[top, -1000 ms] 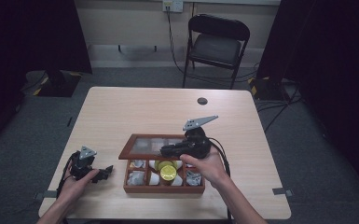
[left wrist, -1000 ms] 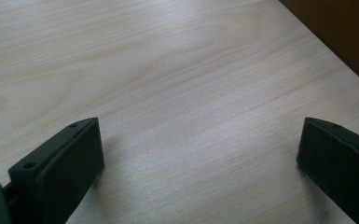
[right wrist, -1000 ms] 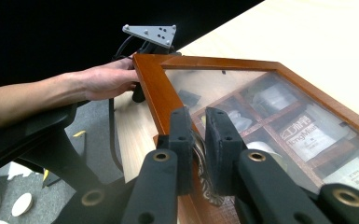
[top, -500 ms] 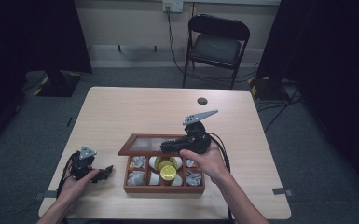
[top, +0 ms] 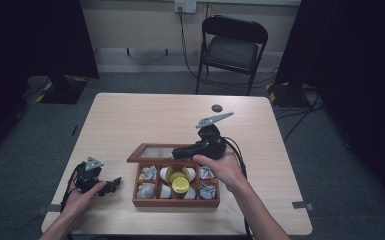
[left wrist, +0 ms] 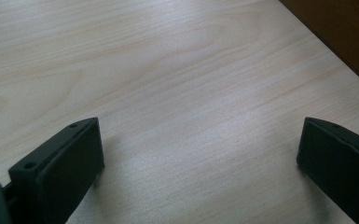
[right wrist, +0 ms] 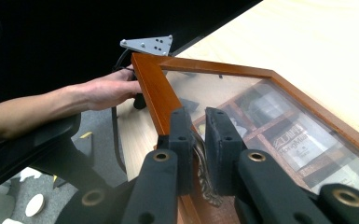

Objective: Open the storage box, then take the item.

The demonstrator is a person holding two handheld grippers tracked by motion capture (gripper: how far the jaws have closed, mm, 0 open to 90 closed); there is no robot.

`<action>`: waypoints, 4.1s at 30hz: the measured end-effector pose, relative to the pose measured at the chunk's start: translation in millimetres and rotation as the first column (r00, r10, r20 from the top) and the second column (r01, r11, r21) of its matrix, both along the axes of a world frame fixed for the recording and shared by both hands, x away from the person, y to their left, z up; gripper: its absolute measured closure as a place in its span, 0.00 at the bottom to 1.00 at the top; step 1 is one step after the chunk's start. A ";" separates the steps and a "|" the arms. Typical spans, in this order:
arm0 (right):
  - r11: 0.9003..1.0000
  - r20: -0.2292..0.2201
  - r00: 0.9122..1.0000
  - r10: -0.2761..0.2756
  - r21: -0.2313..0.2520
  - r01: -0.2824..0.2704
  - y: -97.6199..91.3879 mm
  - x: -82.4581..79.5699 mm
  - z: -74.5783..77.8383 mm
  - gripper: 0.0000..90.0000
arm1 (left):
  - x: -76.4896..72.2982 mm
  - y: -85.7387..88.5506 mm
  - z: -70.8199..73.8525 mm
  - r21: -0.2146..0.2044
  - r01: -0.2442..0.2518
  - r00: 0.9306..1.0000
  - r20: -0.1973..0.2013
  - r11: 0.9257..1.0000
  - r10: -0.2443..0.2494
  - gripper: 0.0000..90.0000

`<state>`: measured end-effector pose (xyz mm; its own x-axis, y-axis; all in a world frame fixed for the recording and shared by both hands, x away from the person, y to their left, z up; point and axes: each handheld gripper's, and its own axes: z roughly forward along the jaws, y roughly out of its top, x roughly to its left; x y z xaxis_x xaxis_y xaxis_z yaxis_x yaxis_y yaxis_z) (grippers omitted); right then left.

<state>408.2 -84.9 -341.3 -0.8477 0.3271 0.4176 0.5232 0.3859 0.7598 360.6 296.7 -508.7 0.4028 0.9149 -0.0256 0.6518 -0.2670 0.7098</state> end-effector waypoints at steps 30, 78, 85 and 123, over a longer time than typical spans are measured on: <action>1.000 -0.013 1.000 -0.001 -0.003 0.001 0.1 8.9 7.4 0.91 | -4.9 4.3 9.6 0.014 0.028 0.998 -0.051 0.999 -0.028 0.17; 1.000 -0.012 1.000 -0.002 -0.004 0.002 0.4 13.2 10.9 0.91 | -44.3 -76.0 69.2 -0.134 0.469 0.883 0.094 0.873 -0.460 0.37; 1.000 -0.012 1.000 -0.001 -0.004 0.001 0.6 13.4 11.0 0.91 | -47.3 -99.1 67.8 -0.070 0.519 0.854 0.082 0.852 -0.514 0.38; 1.000 -0.011 1.000 -0.005 -0.007 0.005 1.0 13.8 12.1 0.91 | -4.9 -187.4 55.2 -0.040 0.601 0.799 0.002 0.798 -0.601 0.45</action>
